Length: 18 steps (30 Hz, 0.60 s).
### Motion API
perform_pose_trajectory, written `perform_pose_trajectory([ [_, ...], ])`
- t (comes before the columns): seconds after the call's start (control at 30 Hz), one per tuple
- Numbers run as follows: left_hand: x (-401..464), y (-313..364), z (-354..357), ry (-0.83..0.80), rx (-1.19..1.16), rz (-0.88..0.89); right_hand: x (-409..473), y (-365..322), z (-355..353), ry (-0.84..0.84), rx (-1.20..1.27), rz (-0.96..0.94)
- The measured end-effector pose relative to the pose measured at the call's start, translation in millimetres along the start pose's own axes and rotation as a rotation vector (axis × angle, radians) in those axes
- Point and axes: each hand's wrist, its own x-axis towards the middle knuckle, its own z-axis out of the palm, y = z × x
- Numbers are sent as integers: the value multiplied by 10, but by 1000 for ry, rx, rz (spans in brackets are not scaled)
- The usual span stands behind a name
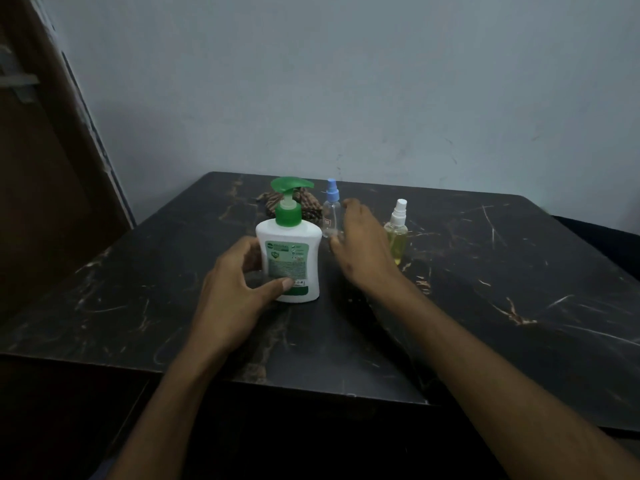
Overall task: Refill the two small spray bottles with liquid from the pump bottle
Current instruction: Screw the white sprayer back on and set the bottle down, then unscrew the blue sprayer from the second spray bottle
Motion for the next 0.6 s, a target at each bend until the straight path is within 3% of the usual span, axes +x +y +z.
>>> perform_pose_trajectory([
  [0.3,-149,-16,-46,61,49,14,481,54,394,35,51,184],
  [0.6,-723,272,0,400,217,93,252,98,191,13,44,105],
])
